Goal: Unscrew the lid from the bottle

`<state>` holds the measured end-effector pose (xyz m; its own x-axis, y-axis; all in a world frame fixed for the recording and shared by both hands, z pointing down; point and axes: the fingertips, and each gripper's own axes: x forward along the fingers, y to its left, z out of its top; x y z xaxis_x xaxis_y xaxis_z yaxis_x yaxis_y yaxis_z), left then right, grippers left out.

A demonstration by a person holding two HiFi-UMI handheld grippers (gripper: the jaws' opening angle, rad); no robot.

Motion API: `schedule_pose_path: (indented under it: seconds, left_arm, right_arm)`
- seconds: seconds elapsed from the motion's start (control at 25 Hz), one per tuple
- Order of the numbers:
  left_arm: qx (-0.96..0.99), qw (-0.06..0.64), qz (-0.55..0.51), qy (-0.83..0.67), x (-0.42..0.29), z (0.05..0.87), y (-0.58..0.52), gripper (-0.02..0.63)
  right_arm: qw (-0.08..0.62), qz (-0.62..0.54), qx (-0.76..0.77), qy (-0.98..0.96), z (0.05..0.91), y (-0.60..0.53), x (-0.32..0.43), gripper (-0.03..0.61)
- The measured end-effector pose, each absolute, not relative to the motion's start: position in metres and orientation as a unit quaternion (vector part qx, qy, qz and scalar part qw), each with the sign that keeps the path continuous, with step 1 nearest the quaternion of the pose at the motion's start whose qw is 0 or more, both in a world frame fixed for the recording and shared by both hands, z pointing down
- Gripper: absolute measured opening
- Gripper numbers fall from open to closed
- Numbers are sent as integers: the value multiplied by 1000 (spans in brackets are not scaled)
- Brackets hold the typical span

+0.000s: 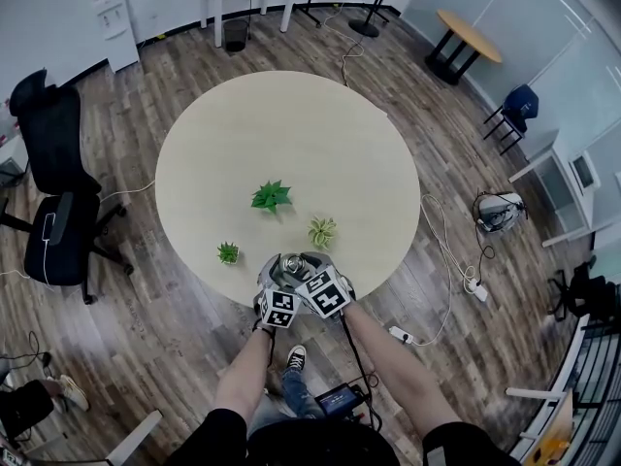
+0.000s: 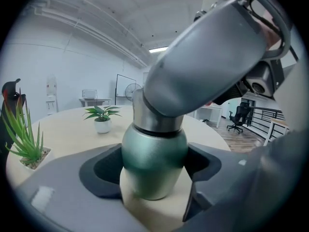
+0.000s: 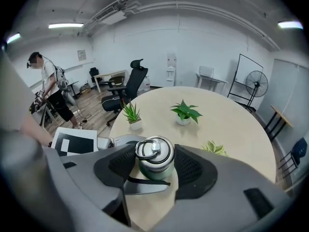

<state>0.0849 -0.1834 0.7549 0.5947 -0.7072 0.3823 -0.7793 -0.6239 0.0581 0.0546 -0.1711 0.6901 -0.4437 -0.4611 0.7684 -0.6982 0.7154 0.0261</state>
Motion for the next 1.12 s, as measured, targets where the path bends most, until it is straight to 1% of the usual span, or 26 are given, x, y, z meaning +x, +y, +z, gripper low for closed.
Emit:
schedule_pose_path:
  seconds: [0.28, 0.4, 0.48, 0.52, 0.6, 0.72, 0.8, 0.88, 1.0, 1.12]
  left_arm:
    - [887, 109, 164, -418, 85, 755, -182, 376]
    - [887, 109, 164, -418, 86, 755, -182, 376]
    - [886, 110, 165, -418, 85, 755, -182, 376]
    - [886, 110, 165, -419, 85, 755, -183, 376]
    - [886, 110, 165, -419, 85, 755, -183, 376]
    - [886, 110, 164, -419, 85, 754, -183, 376]
    - [886, 109, 164, -420, 85, 754, -183, 376]
    - [886, 110, 164, -420, 85, 755, -183, 376]
    - [886, 110, 163, -419, 86, 755, -183, 376]
    - [887, 110, 163, -418, 86, 755, -183, 376]
  right_arm:
    - [476, 45, 158, -864, 688, -162, 52, 253]
    - [490, 33, 137, -860, 687, -161, 53, 253]
    - [470, 62, 175, -863, 684, -163, 48, 260]
    - [448, 90, 206, -865, 681, -165, 46, 281]
    - [401, 158, 281, -858, 677, -172, 46, 343]
    - [374, 226, 379, -816, 680, -179, 53, 336]
    - [368, 248, 419, -792, 684, -179, 55, 312]
    - [365, 260, 438, -779, 687, -179, 57, 262]
    - [378, 248, 420, -787, 689, -178, 57, 249]
    - [414, 196, 334, -824, 689, -174, 52, 249]
